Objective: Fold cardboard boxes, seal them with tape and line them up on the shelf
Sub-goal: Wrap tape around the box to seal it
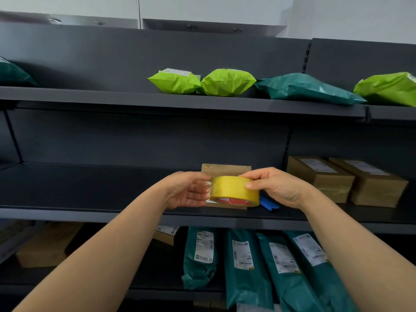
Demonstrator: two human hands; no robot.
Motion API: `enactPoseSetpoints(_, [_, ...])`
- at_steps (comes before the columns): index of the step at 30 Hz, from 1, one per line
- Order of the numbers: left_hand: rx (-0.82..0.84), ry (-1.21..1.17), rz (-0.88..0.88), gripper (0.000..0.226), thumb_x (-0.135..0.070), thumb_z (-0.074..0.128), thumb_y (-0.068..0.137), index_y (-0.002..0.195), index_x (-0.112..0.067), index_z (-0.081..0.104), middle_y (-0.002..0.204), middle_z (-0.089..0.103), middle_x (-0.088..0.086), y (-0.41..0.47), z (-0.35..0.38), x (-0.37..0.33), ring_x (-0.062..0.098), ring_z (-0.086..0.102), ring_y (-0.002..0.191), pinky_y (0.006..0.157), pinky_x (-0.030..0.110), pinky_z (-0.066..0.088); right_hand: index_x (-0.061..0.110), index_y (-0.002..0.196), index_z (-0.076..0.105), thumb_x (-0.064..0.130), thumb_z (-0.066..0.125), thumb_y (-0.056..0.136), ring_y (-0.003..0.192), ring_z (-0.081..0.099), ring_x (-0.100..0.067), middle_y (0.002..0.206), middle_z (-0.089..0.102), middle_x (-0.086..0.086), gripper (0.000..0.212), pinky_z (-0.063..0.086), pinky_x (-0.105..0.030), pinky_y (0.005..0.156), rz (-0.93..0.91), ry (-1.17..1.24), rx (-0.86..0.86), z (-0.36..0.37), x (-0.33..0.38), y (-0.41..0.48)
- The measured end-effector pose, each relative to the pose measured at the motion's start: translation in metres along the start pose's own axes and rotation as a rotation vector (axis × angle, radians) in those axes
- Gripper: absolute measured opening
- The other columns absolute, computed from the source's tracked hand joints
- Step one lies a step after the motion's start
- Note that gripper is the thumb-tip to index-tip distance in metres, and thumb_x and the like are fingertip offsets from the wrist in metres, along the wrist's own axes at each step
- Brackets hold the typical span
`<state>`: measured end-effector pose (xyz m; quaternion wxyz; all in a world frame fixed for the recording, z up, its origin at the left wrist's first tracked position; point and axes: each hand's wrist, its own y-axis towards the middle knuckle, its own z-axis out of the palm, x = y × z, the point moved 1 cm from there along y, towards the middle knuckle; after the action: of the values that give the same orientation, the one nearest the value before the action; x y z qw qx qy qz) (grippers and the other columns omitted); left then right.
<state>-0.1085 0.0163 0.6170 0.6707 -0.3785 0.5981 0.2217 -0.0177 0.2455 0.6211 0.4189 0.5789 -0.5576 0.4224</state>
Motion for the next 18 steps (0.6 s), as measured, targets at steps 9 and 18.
enactPoseSetpoints(9, [-0.145, 0.012, 0.171, 0.009, -0.01, 0.055, 0.098, 0.094, -0.003, 0.058, 0.073, 0.07, 0.01, 0.008, 0.022, 0.01, 0.018, 0.068, 0.062, 0.055, 0.027, 0.056, -0.008, 0.12, 0.061, 0.012, 0.063, 0.087, 0.103, 0.061, -0.032, 0.115, 0.063, -0.028, 0.039, 0.046, -0.044, 0.099, 0.031, 0.068, 0.049, -0.011, -0.013, -0.011])
enactPoseSetpoints(18, [-0.089, -0.119, -0.047, 0.025, -0.02, 0.05, 0.102, 0.106, 0.003, 0.057, 0.083, 0.071, 0.019, 0.008, 0.033, 0.013, 0.019, 0.07, 0.06, 0.053, 0.029, 0.059, 0.006, 0.121, 0.065, 0.017, 0.069, 0.082, 0.112, 0.062, -0.027, 0.12, 0.067, -0.014, 0.041, 0.045, -0.037, 0.101, 0.001, -0.009, 0.094, -0.028, -0.019, -0.019])
